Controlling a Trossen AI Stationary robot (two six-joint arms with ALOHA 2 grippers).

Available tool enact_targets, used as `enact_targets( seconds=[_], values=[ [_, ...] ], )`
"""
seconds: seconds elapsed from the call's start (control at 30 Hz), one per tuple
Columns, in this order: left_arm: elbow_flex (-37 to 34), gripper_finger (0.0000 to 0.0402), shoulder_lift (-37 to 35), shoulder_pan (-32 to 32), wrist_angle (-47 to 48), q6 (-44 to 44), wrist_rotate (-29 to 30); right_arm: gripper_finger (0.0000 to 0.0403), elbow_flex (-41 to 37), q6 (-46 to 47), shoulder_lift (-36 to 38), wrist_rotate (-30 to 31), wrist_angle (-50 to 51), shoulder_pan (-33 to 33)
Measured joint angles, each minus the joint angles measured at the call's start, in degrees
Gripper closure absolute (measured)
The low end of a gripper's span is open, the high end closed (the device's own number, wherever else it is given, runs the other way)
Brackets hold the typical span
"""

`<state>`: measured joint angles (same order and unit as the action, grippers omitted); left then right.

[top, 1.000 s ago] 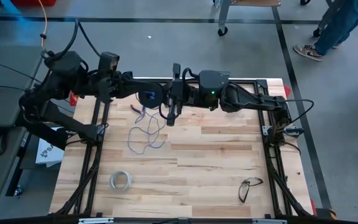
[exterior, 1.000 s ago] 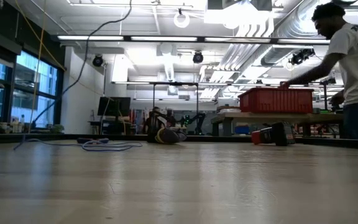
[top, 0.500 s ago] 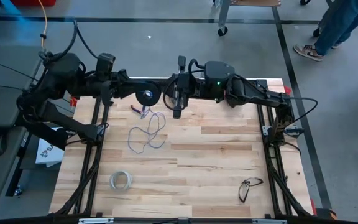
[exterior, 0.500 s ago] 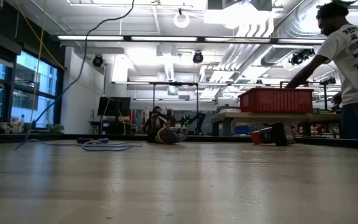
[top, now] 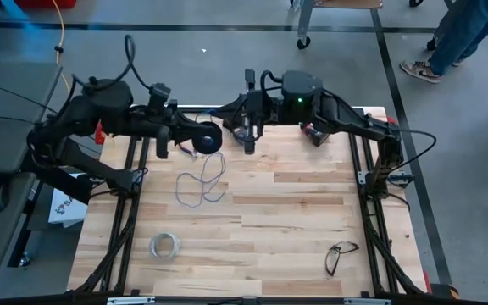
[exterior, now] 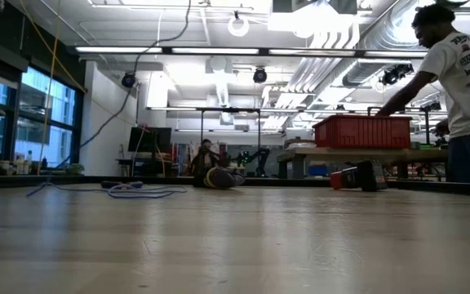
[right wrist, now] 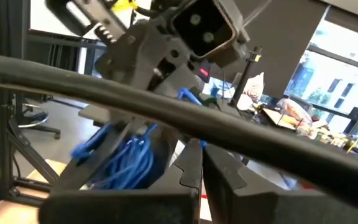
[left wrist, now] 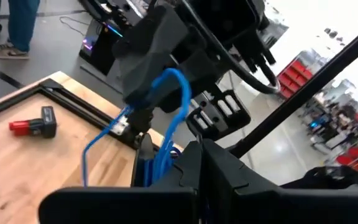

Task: Coil cords
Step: Coil the blue wire onto the black spool

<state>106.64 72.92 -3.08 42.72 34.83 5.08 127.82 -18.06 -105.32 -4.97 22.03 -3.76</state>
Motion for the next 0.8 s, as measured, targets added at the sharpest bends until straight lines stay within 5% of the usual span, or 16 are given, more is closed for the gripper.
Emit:
enact_targets(
  seconds=[0.23,0.5,0.8],
  values=[
    [0.01,0.0401,2.26,0.0,2.32,-12.15,0.27,0.0403,-0.01,-0.02,0.27,-0.14,3.32,-0.86],
    [0.01,0.0401,2.81,0.01,5.74,-34.14,16.31,0.0403,1.69,0.12,1.5,0.37,10.17,-1.9],
    [0.01,0.0401,2.78,-0.01,5.41,-45.53,22.61,0.0403,6.51,1.08,1.46,1.73,16.26,-3.35]
  ],
)
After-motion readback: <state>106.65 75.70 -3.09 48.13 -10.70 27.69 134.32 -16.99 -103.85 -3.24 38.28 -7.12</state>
